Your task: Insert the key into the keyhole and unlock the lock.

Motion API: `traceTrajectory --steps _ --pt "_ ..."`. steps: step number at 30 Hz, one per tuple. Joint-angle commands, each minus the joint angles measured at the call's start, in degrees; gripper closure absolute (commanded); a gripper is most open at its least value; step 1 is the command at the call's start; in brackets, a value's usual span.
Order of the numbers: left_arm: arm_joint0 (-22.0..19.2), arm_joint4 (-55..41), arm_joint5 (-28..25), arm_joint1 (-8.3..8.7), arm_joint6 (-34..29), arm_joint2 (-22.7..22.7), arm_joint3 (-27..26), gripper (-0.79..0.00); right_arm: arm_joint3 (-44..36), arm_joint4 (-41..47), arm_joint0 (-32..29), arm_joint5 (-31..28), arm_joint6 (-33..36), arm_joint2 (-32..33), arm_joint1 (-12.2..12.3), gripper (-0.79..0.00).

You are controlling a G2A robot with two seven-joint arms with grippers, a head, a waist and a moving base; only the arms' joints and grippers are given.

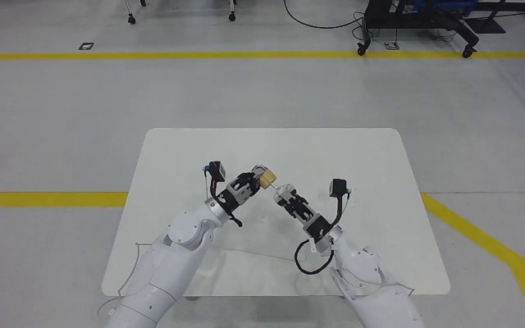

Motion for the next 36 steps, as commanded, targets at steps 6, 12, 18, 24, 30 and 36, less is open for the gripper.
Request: traceTrajectory --steps 6,12,18,24,30,36 --pt "0.5 -0.8 2.5 -0.02 -0.6 -0.7 -0.6 0.000 0.7 -0.3 0.6 0.8 -0.2 -0.1 -0.3 0.000" --pt "0.5 -1.4 4.0 0.06 -1.6 -1.6 -0.8 0.000 1.0 -0.9 0.7 1.1 -0.5 -0.2 -0.6 0.000" --pt "0.2 -1.9 5.4 0.13 -2.1 -2.5 -1.1 0.000 0.4 -0.8 0.4 0.6 -0.1 -0.1 -0.7 0.000" --pt "0.3 -2.0 5.6 0.12 -2.2 -2.6 -1.2 0.000 -0.2 -0.6 -0.2 0.2 0.2 0.5 -0.8 0.000" --pt "0.3 -2.0 5.6 0.12 -2.2 -2.6 -1.2 0.000 -0.2 -0.6 -0.2 0.2 0.2 0.5 -0.8 0.000" --pt "0.3 -2.0 5.6 0.12 -2.2 -2.6 -1.2 0.000 -0.2 -0.6 -0.2 0.2 0.2 0.5 -0.8 0.000"
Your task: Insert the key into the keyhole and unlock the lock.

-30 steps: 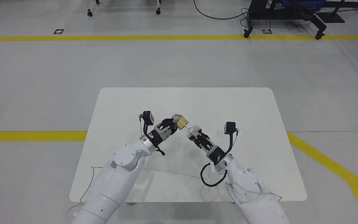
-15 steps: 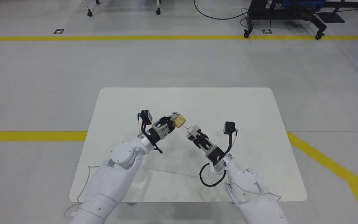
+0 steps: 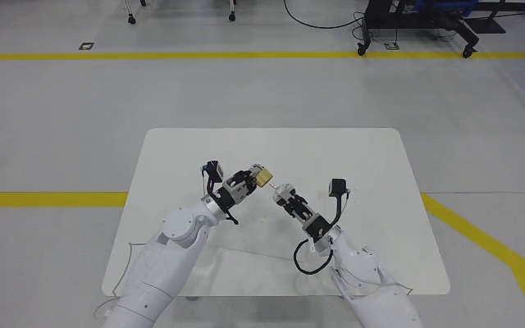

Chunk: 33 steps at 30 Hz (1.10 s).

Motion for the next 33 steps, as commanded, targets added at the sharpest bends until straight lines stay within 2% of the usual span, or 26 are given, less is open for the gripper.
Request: traceTrajectory --steps 1,8,18,33 --pt "0.0 0.0 0.0 0.00 0.0 0.0 0.0 0.000 0.0 0.0 0.0 0.0 0.0 0.0 0.0 0.000" --pt "1.3 -0.3 1.8 0.01 2.1 -0.4 -1.6 0.000 -1.5 -1.9 -1.0 2.2 -0.7 -0.1 0.0 0.000" --pt "1.5 -0.2 4.0 -0.14 1.6 -0.3 -2.1 0.000 -2.9 -0.6 -2.1 3.8 0.1 -0.1 -0.3 0.000" --pt "1.1 0.3 3.9 -0.45 1.0 0.0 -1.2 0.000 -2.2 -3.6 -1.8 6.4 -4.1 -0.7 -1.0 0.000"
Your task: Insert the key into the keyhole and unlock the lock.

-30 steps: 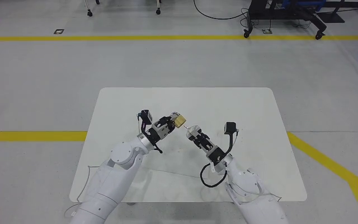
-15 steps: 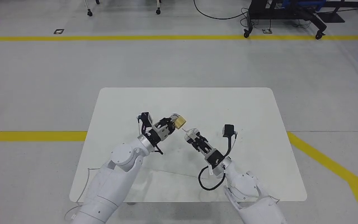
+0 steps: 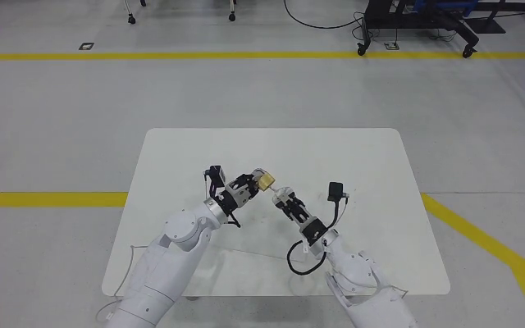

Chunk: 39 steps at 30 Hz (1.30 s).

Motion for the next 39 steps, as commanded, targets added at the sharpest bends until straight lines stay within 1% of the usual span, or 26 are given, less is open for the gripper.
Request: traceTrajectory --steps 1,23,24,25,26,28,29,31,32,33,34,35,36,37,38,39 --pt "0.0 0.1 -0.1 -0.03 0.0 0.0 0.0 0.000 0.0 -0.1 0.0 0.0 0.0 0.0 -0.1 0.000" --pt "-0.1 1.9 1.4 -0.38 -0.5 0.8 0.1 0.000 0.7 -1.8 0.5 1.4 -0.3 -1.1 -1.0 0.000" --pt "-0.1 1.8 1.4 -0.41 -0.6 0.9 0.1 0.000 0.8 -2.0 0.6 1.5 -0.5 -1.1 -1.0 -0.157" --pt "-0.2 1.9 1.5 -0.42 -0.7 0.9 0.2 0.000 0.9 -2.1 0.6 1.6 -0.7 -1.1 -1.1 -0.339" --pt "-0.3 1.9 1.4 -0.42 -0.6 0.8 0.2 0.000 0.9 -2.2 0.7 1.5 -0.9 -1.1 -1.1 -0.403" --pt "-0.3 1.9 1.2 -0.39 -0.4 0.4 0.2 0.000 0.6 -2.1 0.5 1.2 -1.1 -0.9 -1.2 -0.757" --pt "-0.3 1.9 1.1 -0.36 -0.3 0.2 0.2 0.000 0.5 -2.0 0.3 1.1 -1.1 -0.8 -1.2 -0.776" --pt "-0.2 2.0 0.6 -0.28 -0.2 -0.4 0.1 0.000 0.1 -1.6 0.0 0.5 -1.1 -0.4 -1.2 -0.751" --pt "-0.2 1.9 0.3 -0.24 -0.2 -0.6 0.0 0.000 -0.1 -1.3 -0.2 0.2 -0.9 -0.2 -1.2 -0.705" --pt "0.0 1.5 0.0 -0.23 -0.4 -0.8 -0.2 0.000 -0.3 -1.1 -0.4 -0.1 -0.7 0.1 -1.2 -0.603" --pt "0.1 1.0 -0.6 -0.23 -0.6 -1.1 -0.2 0.000 -0.4 -0.8 -0.6 -0.4 -0.5 0.4 -1.1 -0.388" --pt "0.2 1.0 -1.1 -0.22 -0.7 -1.2 -0.2 0.000 -0.6 -0.4 -0.8 -0.5 -0.1 0.6 -1.1 -0.329" --pt "0.2 1.3 -1.5 -0.20 -0.8 -1.3 -0.1 0.000 -0.8 0.1 -1.0 -0.7 0.3 0.9 -1.1 -0.234" --pt "0.2 1.3 -1.9 -0.22 -0.8 -1.3 0.0 0.000 -0.9 0.1 -1.1 -0.7 0.7 1.1 -1.1 -0.040" --pt "0.2 1.4 -2.4 -0.23 -0.7 -1.3 0.2 0.000 -1.0 0.4 -1.2 -0.7 1.4 1.1 -1.0 0.000" --pt "0.2 1.8 -3.0 -0.25 -0.6 -1.3 0.4 0.000 -1.2 1.0 -1.3 -0.7 2.3 1.2 -1.0 0.000"
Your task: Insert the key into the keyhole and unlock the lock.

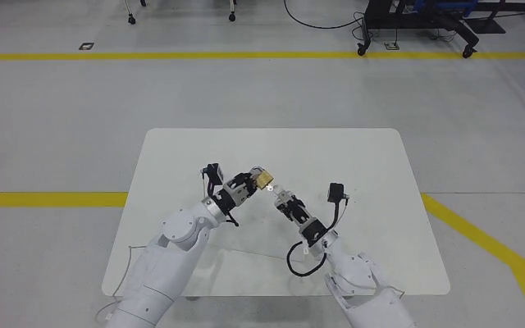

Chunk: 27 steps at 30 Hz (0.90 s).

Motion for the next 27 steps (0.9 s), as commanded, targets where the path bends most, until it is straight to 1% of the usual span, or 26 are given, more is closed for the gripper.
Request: traceTrajectory --steps 1,5,11,18,27 --pt "-0.1 0.4 -1.0 -0.06 0.2 0.1 0.4 0.000 -0.2 0.8 -0.2 0.0 1.5 0.2 0.0 0.000" --pt "-0.3 1.7 -3.8 -0.16 0.4 0.4 1.3 0.000 -0.7 2.4 -0.5 0.2 4.1 0.6 0.1 0.000" --pt "-0.2 5.0 -10.7 -0.16 1.3 0.1 2.0 0.000 -1.2 4.9 -1.3 1.5 8.0 1.7 0.4 0.000" --pt "0.1 8.7 -16.3 -0.06 1.4 0.1 1.6 0.000 -1.3 5.4 -1.6 2.5 8.9 2.3 0.4 0.000" --pt "0.3 11.1 -16.8 -0.26 1.7 1.2 1.7 0.000 -1.2 4.4 -1.4 3.3 8.2 2.0 0.3 0.000"
